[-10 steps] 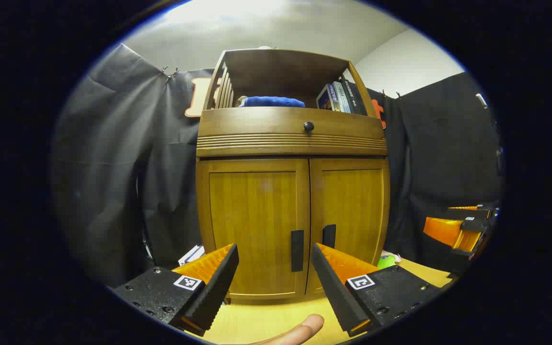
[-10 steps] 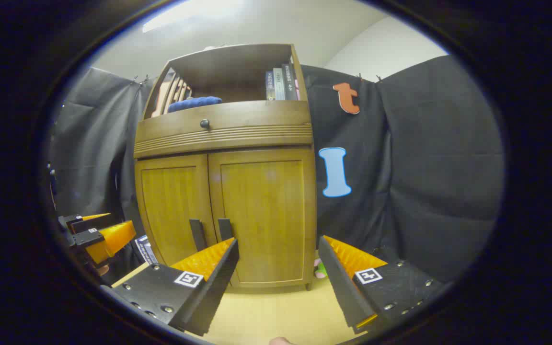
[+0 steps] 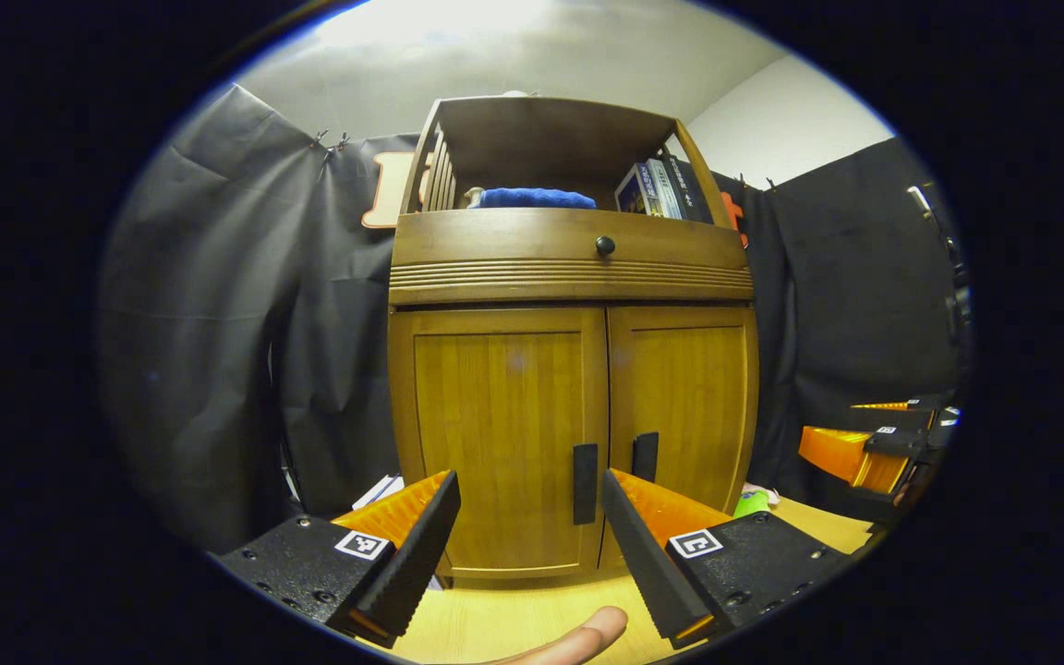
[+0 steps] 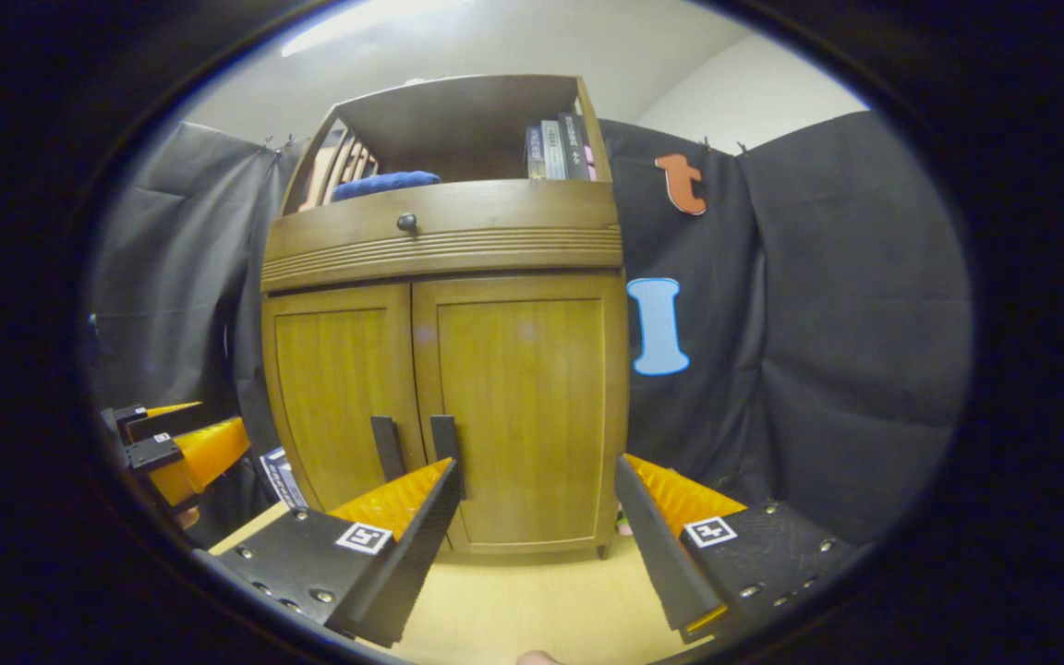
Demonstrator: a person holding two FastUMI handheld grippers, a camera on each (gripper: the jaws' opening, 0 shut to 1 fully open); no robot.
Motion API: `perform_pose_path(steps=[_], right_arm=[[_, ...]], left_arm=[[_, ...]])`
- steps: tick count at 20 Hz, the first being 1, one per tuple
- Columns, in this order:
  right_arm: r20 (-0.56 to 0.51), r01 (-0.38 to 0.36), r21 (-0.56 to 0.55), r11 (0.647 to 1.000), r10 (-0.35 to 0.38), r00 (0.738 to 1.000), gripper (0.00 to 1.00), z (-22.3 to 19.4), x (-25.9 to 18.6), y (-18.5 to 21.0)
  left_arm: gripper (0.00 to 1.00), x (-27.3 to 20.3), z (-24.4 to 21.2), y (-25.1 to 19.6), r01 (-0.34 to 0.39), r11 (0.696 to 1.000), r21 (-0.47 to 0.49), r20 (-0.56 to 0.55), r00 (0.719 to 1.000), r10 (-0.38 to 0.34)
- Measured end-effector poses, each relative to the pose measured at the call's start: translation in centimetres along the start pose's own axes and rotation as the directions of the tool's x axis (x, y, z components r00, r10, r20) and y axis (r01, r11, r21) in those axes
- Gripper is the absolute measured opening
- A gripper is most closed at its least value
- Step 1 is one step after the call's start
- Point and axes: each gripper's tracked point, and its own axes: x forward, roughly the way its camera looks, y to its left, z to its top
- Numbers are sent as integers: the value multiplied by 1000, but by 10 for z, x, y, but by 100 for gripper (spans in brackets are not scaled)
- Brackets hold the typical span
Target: Open the right door of the double-door shoe cabinet with the right hand, and open the left door with the left hand.
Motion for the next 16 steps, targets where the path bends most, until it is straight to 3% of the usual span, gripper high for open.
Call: perform_pose_path(steps=[5,10,11,12,14,16], right_arm=[[-11,-19,1,1000,19,1000,99,-6,18,5],[-31,19,31,999,-18,999,99,-10,61,-3],[-35,22,41,999,-21,999,95,-12,70,-4],[-32,14,54,998,-12,999,99,-10,79,-3],[-28,-11,59,998,13,1000,95,-10,97,3],[-22,-28,50,998,29,999,99,-11,113,8]], left_arm=[[92,4,-5,8,1,1000,-5,-20,1000,-1],[92,0,2,19,-7,1000,10,-11,1000,7],[92,-2,4,18,-4,1000,10,-3,1000,4],[92,-4,6,18,3,1000,9,3,1000,-3],[92,-9,11,17,20,1000,3,16,1000,-20],[92,-9,12,19,22,1000,4,27,999,-22]])
